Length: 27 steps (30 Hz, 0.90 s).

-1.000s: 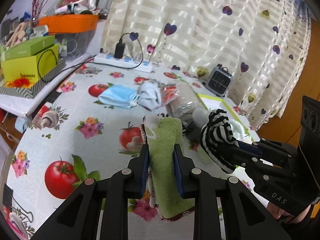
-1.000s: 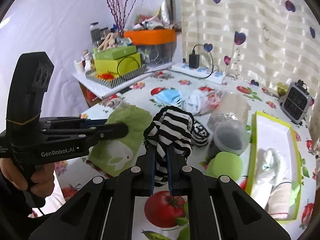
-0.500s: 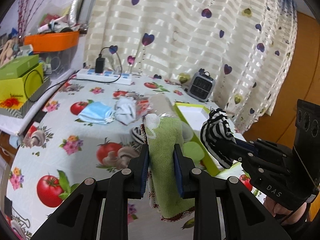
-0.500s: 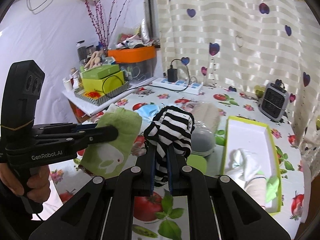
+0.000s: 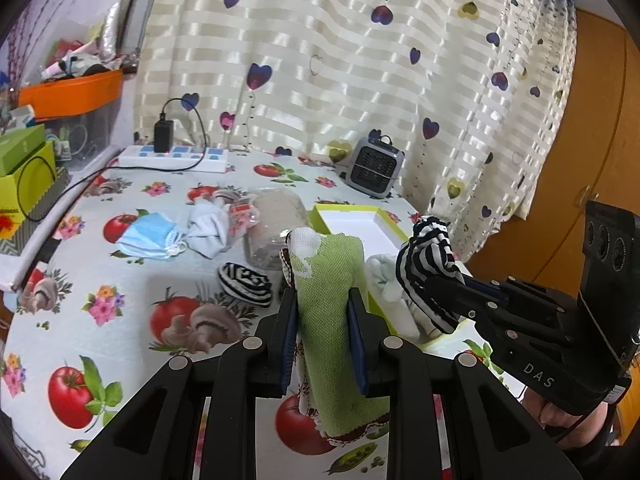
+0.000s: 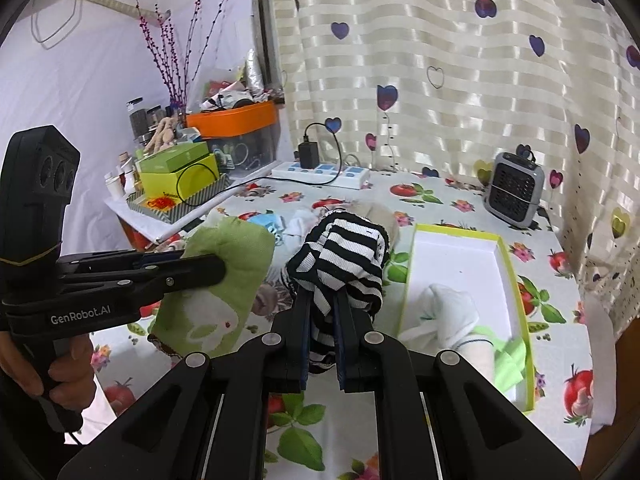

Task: Organize soft objects
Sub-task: 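Carry the striped sock and green towel with both grippers to the yellow box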

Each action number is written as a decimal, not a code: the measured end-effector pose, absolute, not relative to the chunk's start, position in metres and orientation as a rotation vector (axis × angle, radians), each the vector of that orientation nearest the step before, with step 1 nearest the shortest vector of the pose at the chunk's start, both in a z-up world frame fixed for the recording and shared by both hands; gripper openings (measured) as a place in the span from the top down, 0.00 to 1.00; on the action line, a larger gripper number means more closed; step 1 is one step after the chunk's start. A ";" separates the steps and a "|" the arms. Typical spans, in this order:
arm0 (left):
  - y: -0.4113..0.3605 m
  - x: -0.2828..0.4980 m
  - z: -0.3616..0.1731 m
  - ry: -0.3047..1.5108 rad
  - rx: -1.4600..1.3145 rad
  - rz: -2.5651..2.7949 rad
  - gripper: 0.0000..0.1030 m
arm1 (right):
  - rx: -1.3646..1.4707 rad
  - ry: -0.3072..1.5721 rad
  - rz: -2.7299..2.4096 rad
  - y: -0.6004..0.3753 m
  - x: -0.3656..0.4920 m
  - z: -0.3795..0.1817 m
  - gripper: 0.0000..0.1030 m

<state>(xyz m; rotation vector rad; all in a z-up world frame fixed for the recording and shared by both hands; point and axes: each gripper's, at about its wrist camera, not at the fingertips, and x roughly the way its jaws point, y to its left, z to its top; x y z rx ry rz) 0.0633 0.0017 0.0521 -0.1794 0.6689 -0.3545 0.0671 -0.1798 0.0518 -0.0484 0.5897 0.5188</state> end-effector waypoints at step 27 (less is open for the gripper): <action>-0.048 0.095 0.046 0.713 -0.166 -0.452 0.78 | 0.095 0.619 0.317 -0.275 0.098 0.042 0.90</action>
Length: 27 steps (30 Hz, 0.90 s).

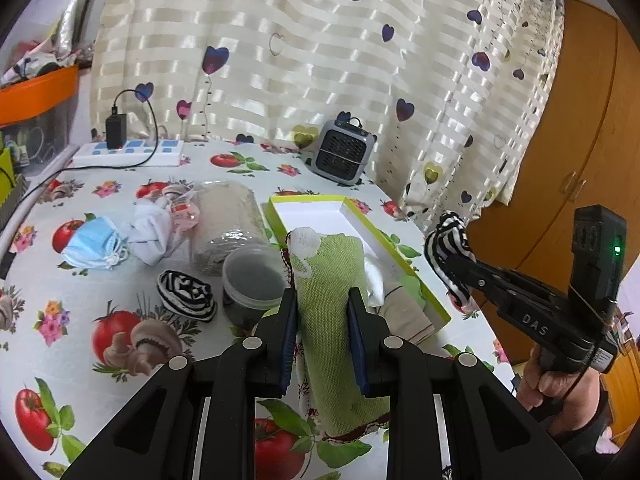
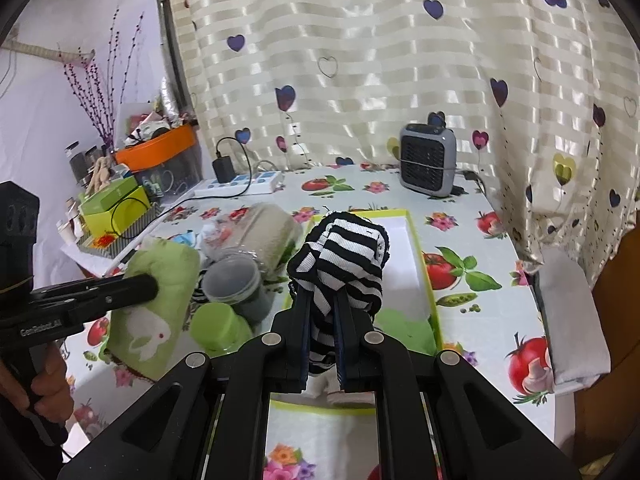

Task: Organize soft objects
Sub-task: 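Carry the striped sock and green towel with both grippers to the yellow box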

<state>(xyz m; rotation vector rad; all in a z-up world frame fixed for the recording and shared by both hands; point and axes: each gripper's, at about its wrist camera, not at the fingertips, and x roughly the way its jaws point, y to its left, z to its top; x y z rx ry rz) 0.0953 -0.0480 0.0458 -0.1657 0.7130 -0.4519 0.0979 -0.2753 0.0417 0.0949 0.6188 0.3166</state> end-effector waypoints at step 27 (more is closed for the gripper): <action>-0.096 0.135 0.035 0.774 -0.142 -0.519 0.78 | 0.079 0.791 0.308 -0.290 0.196 -0.015 0.86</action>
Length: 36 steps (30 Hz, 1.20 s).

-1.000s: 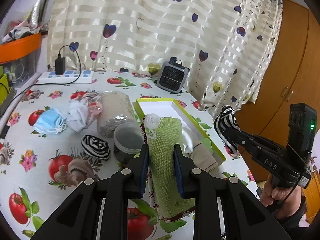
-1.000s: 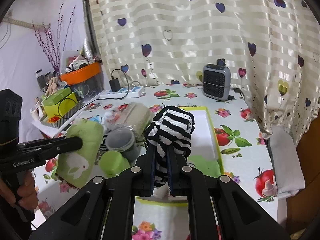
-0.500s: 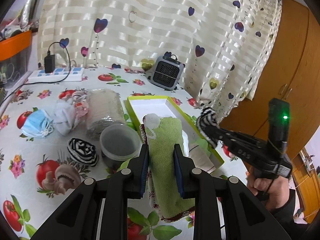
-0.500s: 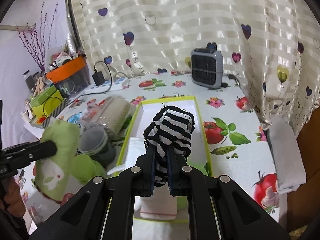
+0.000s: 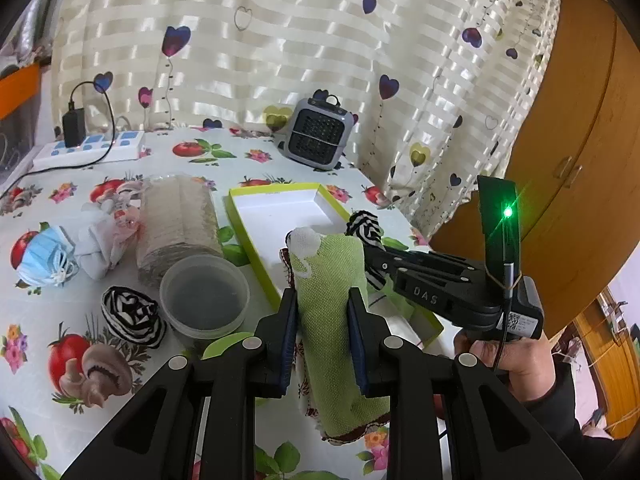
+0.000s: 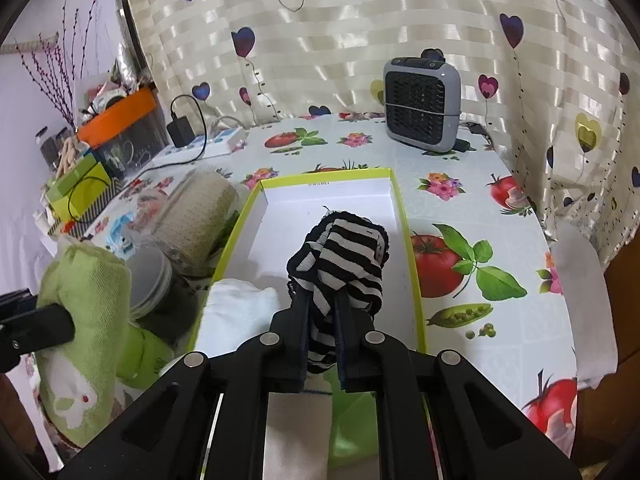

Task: Organize soft objects
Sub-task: 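Carry the striped sock and green towel with both grippers to the yellow box, then open the right gripper to drop the striped sock into the box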

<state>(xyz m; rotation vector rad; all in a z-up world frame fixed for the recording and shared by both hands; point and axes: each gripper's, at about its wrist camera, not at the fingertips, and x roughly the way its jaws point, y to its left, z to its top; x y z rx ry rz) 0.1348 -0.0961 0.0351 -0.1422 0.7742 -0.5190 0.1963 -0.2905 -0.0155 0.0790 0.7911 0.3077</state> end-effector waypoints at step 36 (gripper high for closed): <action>-0.121 0.171 0.027 0.826 -0.145 -0.471 0.78 | 0.047 0.720 0.196 -0.309 0.159 -0.008 0.56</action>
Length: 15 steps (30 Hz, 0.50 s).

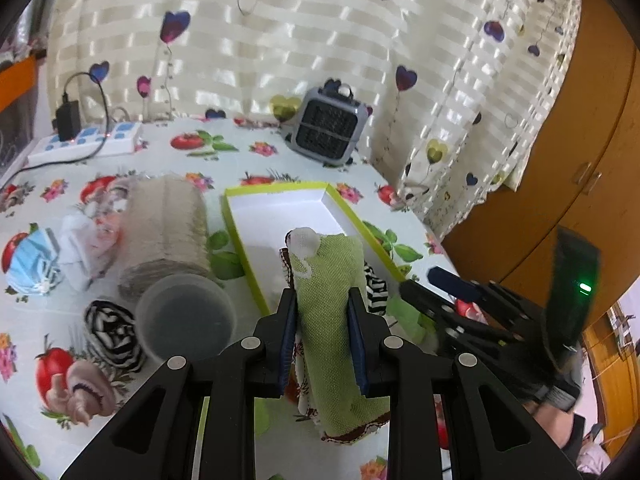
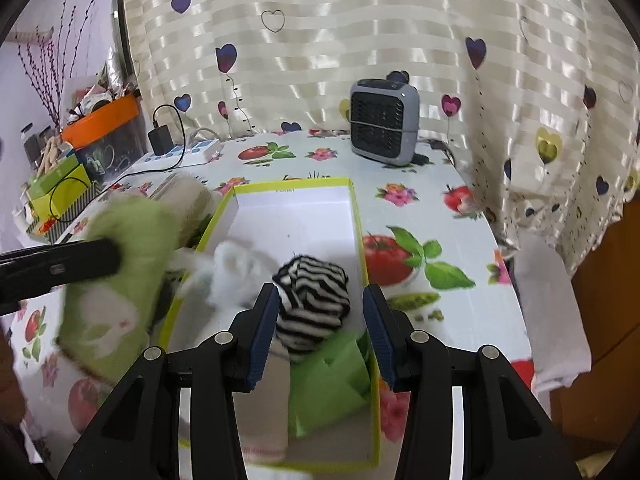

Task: Organize soft objects
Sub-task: 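Open the right gripper to drop the striped sock into the box, then lower the green towel into the box and open the left gripper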

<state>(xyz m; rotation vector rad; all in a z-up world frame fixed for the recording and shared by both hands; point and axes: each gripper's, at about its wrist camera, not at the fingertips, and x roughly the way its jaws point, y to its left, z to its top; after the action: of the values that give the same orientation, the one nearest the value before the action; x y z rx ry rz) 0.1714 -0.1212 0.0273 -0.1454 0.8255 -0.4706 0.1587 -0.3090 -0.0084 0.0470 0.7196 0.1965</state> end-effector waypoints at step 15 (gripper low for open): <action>-0.156 0.209 0.007 0.887 -0.138 -0.476 0.70 | 0.104 0.718 0.202 -0.323 0.145 -0.005 0.56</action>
<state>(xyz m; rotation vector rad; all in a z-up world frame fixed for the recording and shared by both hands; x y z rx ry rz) 0.2089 -0.1559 0.0068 -0.1382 0.8872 -0.4757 0.1447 -0.3226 -0.0048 0.1037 0.7182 0.2016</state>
